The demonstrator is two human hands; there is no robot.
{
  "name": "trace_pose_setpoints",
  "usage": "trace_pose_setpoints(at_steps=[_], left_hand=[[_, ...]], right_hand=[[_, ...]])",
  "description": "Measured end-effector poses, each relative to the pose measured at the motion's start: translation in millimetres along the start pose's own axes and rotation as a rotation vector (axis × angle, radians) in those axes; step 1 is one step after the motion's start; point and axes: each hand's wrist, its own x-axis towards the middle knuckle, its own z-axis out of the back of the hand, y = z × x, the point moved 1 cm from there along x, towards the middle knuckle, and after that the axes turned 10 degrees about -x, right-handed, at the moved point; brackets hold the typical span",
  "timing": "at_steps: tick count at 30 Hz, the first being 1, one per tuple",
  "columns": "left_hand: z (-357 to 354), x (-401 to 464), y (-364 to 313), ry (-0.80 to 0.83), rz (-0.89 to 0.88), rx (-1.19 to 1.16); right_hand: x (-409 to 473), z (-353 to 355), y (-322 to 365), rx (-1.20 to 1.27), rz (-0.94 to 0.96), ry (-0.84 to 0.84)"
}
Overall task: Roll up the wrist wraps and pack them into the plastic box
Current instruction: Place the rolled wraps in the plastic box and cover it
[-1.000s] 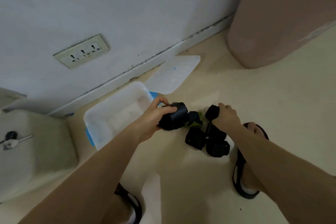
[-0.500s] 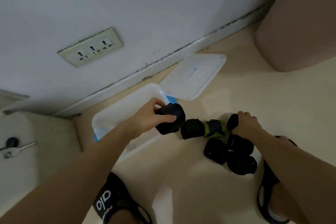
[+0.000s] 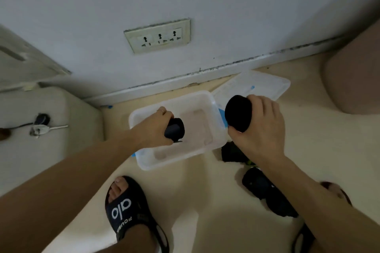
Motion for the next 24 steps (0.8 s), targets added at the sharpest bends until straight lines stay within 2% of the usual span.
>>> trace_pose_setpoints(at_steps=[3,6,10,14,19,24], left_hand=[[-13.8,1.8,16.9,-0.045,-0.054,0.130],[-22.2,7.7,29.1,-0.062,-0.082,0.354],[-29.0,16.6,43.8,-0.058,-0.064,0.527],[-36.8,20.9,56.6,-0.072,-0.083,0.654],[-48.5,32.7,58.1,-0.089,-0.014,0.775],[-47.4,31.2,51.2,-0.113,-0.049,0.833]], right_hand=[[-2.8,-13.8,28.6,0.029,0.074,0.000],[9.0,-40.9,55.3,-0.007,0.228,0.161],[35.4,-90.5,75.6,-0.248,0.409,0.411],[45.5,-133.4,83.1,-0.576,0.564,0.515],[49.1,-160.1,92.2,-0.778,0.600,0.502],[42.5,-168.3,90.0,-0.793,0.500,0.496]])
